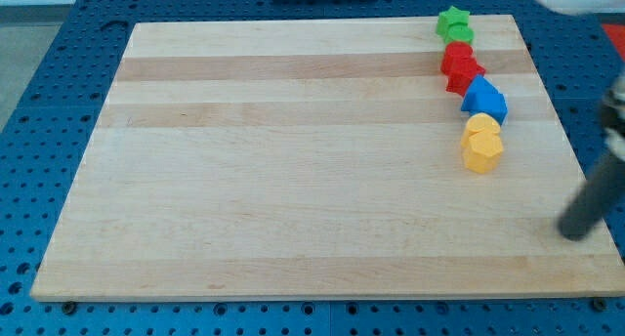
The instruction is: Place the red star at the center of the board
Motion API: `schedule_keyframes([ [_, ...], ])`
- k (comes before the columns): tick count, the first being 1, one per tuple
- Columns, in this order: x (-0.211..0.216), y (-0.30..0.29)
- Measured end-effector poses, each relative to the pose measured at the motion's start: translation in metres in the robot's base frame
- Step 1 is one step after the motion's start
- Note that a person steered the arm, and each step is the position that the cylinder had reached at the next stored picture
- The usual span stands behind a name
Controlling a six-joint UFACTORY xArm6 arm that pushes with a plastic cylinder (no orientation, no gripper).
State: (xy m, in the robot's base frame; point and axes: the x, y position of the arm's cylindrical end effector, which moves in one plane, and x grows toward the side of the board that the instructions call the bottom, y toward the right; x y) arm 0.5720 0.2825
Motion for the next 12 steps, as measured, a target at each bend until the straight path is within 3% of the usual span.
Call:
schedule_keyframes([
  [1, 0.001, 0.061],
  [2, -0.032, 0.062],
  [4, -0.172, 0.045],
  [5, -0.208, 0.044],
  [9, -0.286, 0.022],
  [10, -0.288, 0.013],
  [12, -0.247, -0.08],
])
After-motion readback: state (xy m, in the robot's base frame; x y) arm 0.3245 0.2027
